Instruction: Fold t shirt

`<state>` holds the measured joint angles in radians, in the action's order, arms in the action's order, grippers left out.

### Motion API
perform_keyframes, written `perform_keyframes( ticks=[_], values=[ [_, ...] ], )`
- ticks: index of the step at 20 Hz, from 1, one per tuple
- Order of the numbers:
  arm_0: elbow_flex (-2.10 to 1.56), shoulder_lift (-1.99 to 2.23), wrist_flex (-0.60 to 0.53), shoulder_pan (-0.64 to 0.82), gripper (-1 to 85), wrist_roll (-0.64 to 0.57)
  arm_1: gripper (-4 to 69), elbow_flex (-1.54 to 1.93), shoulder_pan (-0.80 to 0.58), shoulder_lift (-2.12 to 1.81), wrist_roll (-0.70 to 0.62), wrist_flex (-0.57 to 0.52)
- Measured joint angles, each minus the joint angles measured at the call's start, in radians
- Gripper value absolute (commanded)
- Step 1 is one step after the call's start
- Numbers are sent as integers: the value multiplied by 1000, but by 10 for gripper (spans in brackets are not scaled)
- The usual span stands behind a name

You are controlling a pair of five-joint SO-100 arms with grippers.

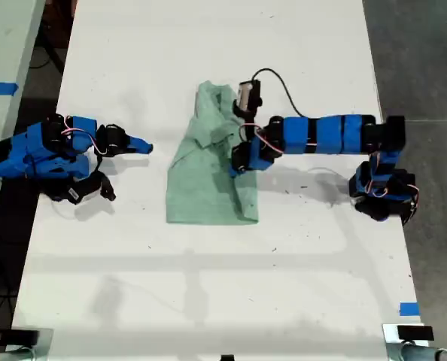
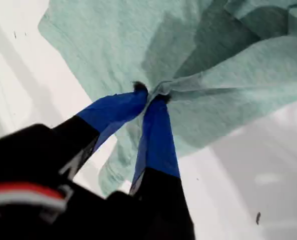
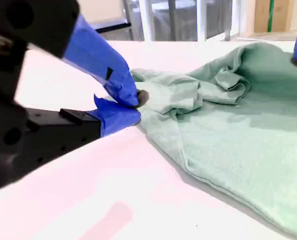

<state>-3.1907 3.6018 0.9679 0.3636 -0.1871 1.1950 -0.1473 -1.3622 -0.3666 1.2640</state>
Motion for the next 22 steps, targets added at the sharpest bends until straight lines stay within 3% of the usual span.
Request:
perform_keyframes(
  ticks=[2, 4, 6, 7, 12, 19, 22],
  values=[
    [0, 0, 0, 0, 0, 0, 301, -121, 15, 149, 2, 34],
    [0, 0, 0, 0, 0, 0, 283, -138, 17, 155, 5, 72],
    [0, 0, 0, 0, 0, 0, 152, -137, 17, 104, 5, 118],
    [0, 0, 0, 0, 0, 0, 20, -121, 17, 37, 5, 147],
    [0, 0, 0, 0, 0, 0, 16, 247, -14, -456, 51, 227],
    [0, 0, 0, 0, 0, 0, 16, 1358, -18, -1537, 64, 9],
    [0, 0, 0, 0, 0, 0, 16, 1667, 8, -1781, 58, -78]
  ],
)
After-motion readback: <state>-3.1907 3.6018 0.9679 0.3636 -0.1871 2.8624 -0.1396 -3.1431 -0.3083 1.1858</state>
